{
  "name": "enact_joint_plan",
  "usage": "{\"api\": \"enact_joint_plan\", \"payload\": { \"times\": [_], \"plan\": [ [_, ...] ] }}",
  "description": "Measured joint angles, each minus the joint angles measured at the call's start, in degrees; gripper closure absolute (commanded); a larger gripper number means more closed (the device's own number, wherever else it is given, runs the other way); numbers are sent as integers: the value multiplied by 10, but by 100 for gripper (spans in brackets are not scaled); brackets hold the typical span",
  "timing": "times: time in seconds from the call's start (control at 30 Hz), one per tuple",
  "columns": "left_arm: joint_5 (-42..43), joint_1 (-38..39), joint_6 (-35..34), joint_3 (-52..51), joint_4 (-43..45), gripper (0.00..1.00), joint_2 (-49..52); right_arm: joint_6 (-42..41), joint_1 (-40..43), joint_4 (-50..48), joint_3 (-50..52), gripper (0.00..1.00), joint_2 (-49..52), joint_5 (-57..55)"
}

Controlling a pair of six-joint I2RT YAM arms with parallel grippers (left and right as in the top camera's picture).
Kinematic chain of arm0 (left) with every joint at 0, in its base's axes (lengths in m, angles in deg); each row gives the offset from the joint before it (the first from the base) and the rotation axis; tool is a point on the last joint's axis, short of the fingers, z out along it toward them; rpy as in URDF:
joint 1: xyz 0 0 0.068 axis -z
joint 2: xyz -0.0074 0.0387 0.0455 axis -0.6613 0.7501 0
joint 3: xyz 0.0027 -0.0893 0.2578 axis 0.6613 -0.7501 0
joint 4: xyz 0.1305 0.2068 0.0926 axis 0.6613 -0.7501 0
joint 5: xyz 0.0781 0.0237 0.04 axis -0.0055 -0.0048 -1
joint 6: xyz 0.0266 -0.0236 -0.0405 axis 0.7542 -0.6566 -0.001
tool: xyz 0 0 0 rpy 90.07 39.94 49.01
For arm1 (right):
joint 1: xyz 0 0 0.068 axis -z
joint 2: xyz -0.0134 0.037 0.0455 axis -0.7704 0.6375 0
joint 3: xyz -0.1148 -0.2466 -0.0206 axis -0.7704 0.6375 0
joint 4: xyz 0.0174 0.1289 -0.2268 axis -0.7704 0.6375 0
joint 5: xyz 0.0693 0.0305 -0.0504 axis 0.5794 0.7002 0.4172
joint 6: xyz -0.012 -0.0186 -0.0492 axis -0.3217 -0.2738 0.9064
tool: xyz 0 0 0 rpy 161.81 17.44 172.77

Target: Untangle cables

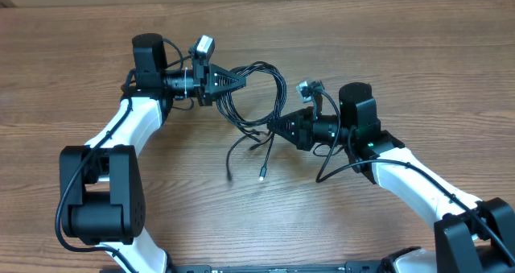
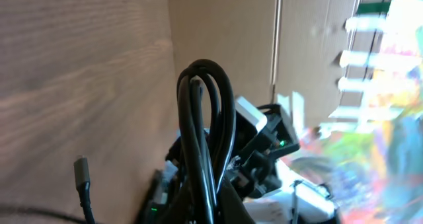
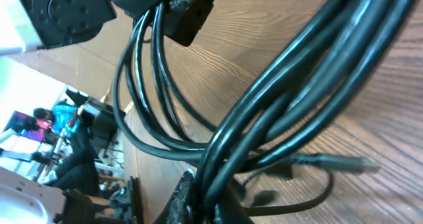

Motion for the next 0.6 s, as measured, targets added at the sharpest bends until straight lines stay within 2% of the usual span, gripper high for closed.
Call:
{"api": "enact_joint_plan", "payload": {
  "times": [0.33,0.6],
  "plan": [
    [6,0,216,0,-16,96,0,-98,0,31,0,96,0,23],
    [8,0,418,-4,-167,96,0,-169,1,31,0,96,0,88]
  ]
}}
